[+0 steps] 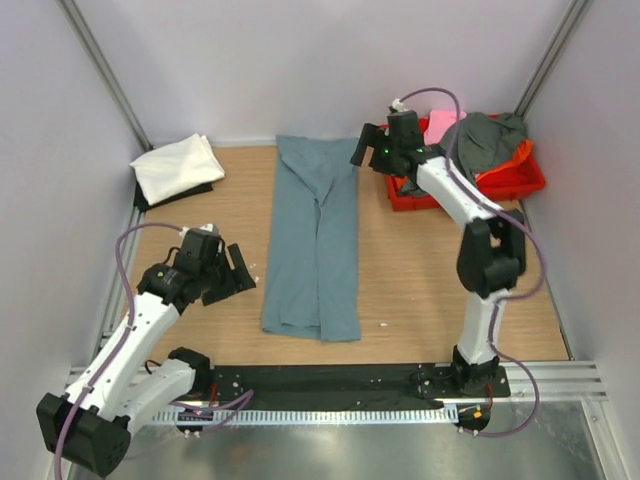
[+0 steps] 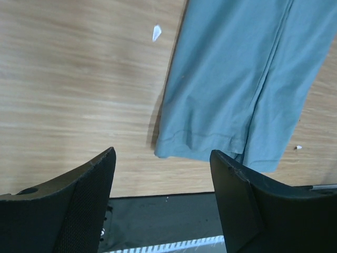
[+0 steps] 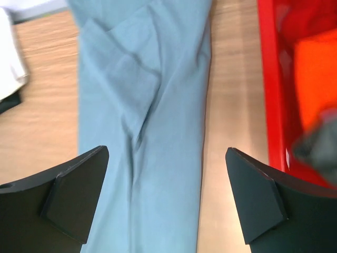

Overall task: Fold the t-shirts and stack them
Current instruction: Fold the tshirt

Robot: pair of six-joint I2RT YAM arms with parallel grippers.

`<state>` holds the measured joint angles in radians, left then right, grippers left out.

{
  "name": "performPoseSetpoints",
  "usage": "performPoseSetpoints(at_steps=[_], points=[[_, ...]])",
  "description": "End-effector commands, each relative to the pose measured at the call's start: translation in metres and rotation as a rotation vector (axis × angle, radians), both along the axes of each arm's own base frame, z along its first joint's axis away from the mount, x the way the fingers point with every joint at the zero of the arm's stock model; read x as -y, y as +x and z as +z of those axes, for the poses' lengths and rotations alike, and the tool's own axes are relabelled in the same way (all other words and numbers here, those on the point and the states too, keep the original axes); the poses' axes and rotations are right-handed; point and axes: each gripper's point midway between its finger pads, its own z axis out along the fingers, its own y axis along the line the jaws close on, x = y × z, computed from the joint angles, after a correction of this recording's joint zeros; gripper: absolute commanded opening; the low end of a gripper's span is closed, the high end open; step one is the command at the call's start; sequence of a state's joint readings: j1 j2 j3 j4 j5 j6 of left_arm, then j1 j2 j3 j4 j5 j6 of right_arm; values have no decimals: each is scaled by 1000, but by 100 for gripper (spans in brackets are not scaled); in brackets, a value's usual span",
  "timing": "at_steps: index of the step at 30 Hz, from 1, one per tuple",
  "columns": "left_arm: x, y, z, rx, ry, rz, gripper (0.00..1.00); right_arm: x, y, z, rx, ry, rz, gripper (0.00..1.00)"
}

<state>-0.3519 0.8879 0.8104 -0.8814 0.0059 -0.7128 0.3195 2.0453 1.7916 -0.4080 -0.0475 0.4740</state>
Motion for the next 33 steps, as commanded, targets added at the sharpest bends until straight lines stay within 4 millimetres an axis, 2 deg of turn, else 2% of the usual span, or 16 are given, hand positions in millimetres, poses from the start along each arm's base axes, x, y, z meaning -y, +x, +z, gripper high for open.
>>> performPoseSetpoints(at_steps=[1, 2, 3, 4, 5, 6, 8, 9, 12, 14, 20, 26, 29, 30, 32, 33], points=[[6, -12, -12, -49, -22, 75, 73, 5, -75, 22, -43, 39, 24, 100], [9, -14, -17, -67, -26, 79, 73, 0, -100, 39, -16, 58, 48, 100], [12, -16, -23, -88, -39, 89, 73, 3, -134, -1, -113, 32, 53, 100], [15, -23, -36, -124, -32, 77, 73, 1, -154, -10, -133, 24, 65, 100], [18, -24, -43, -143, -28, 74, 73, 3, -173, -6, -122, 23, 65, 100], [20, -26, -48, -149, -20, 69, 73, -2, -209, -38, -197, -1, 95, 100], [30, -28, -57, -147, -25, 48, 72, -15, -238, -51, -232, 66, 115, 100], [32, -28, -60, -147, -29, 44, 72, -11, -264, -70, -271, 76, 129, 100], [39, -26, -72, -140, -37, 45, 71, -21, -305, -94, -340, 125, 148, 97], [40, -26, -76, -139, -29, 43, 71, -18, -322, -109, -374, 121, 150, 96], [34, -32, -102, -160, 29, 52, 70, -31, -354, -120, -400, 160, 175, 91], [41, -37, -111, -165, 11, 39, 65, -46, -385, -128, -433, 130, 212, 81], [40, -41, -112, -156, 7, 41, 61, -46, -395, -132, -430, 102, 212, 69], [41, -41, -112, -151, 4, 41, 58, -45, -398, -134, -437, 99, 211, 59], [40, -41, -113, -144, 0, 42, 56, -38, -396, -142, -427, 74, 179, 52], [41, -39, -113, -136, -5, 41, 54, -37, -396, -144, -430, 72, 171, 45]])
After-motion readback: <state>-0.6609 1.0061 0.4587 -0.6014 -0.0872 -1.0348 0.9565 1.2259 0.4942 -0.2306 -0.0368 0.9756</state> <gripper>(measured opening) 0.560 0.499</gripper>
